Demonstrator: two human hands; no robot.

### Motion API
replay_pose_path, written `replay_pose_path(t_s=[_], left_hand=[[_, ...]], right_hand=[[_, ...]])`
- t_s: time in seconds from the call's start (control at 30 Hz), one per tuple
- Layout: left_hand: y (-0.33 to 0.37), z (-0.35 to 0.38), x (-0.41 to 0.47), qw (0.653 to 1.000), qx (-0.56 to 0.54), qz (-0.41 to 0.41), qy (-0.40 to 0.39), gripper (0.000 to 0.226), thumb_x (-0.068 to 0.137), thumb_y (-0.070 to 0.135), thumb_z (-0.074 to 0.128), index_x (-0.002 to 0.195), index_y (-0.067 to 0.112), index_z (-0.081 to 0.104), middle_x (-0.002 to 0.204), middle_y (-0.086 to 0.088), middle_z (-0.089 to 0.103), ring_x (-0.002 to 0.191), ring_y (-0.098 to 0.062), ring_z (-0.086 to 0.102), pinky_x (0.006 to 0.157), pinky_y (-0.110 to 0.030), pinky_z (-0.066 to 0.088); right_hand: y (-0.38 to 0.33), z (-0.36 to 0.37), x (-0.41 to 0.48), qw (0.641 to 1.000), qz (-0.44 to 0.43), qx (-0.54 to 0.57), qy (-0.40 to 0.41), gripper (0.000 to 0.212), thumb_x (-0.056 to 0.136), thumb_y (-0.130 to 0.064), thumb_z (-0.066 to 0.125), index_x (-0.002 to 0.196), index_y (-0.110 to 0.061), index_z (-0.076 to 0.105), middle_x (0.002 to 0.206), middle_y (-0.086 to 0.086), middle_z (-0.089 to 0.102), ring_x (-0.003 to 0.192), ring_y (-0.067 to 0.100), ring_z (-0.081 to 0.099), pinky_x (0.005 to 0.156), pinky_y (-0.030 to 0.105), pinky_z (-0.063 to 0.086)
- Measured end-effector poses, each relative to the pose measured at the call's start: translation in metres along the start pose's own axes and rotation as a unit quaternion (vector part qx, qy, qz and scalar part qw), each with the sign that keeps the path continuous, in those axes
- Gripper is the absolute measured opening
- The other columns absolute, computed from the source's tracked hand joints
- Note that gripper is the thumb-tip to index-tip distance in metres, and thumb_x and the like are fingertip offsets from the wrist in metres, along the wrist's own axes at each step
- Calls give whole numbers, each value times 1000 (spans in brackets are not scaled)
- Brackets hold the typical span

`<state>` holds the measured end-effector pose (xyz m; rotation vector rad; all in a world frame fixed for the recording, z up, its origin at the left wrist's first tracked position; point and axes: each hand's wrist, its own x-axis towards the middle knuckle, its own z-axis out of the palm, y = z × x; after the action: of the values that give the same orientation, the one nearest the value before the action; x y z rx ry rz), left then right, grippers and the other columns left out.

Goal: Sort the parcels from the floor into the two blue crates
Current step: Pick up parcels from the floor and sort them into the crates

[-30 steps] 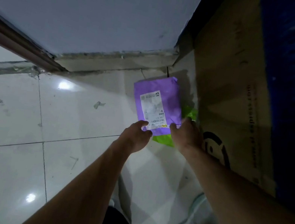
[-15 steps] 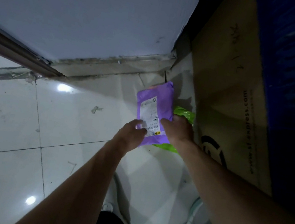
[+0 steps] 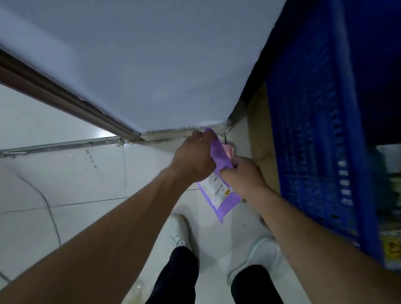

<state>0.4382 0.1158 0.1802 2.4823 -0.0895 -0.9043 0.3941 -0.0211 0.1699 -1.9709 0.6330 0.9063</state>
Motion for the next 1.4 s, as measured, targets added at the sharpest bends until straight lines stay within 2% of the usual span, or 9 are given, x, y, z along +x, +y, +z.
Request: replay_pose_path(t_s=[0.17,0.33,0.4,0.47,0.63,0.9,1.1,1.23,1.4], left_hand=[[70,-81,-90,974,201,92,50,73,77,22,66,146,18,44,159,-15,24,147,-33,26,121,-48,19],[131,-144,-156,935,304,174,59,61,74,32,70,132,16,57,154,-13,40,148,-29,27,122,-52,5],[165,-168,-175,945,272,175,46,45,76,31,66,119,20,59,125,-8,64,126,-27,53,117,-45,22],[200,-188,-192,955,240,167,41,31,78,27,61,109,21,62,104,-6,70,102,-28,64,90,-32,41],[277,-219,-225,967,205,136,60,9,83,18,55,79,15,63,85,-10,62,79,-29,57,66,-28,37],[370,-222,-241,981,-112,67,141,38,93,13,53,55,12,44,56,-2,46,55,-17,45,42,-18,35],[424,-186,-248,949,-290,-4,126,23,89,6,46,67,9,50,70,-5,53,71,-20,50,56,-28,38],[439,-170,-248,926,-375,-7,43,8,76,8,49,75,8,57,80,-11,63,81,-26,62,68,-34,48],[437,-177,-234,918,-396,21,29,16,84,23,62,89,9,66,85,-10,69,76,-24,64,63,-33,46]], right_hand=[[-66,-67,-123,998,-56,-23,25,14,81,-28,63,82,-16,56,77,0,58,75,21,57,58,30,41],[-93,-131,-225,994,-96,46,36,17,89,-3,59,79,-17,54,73,2,57,63,15,54,49,20,40],[-98,-157,-255,991,-105,68,47,18,87,-1,60,79,-17,58,70,3,59,59,16,57,49,21,41],[-106,-184,-280,984,-126,102,68,18,86,0,60,79,-17,63,69,6,61,57,16,58,50,24,41],[-112,-253,-327,959,-194,161,131,14,90,-7,66,104,-3,67,87,9,64,76,17,58,59,22,45],[-45,-345,-371,912,-159,333,182,48,93,-38,68,132,-13,54,129,4,59,109,19,61,84,29,55],[-24,-352,-409,880,-200,426,65,19,98,-36,62,115,-27,63,121,3,71,104,21,70,89,37,58],[-24,-363,-408,884,-171,414,137,22,91,-16,74,111,-20,67,107,-1,75,88,13,72,64,22,57],[-20,-386,-395,878,-149,422,170,35,90,-7,73,124,-6,66,119,10,72,99,25,71,81,39,60]])
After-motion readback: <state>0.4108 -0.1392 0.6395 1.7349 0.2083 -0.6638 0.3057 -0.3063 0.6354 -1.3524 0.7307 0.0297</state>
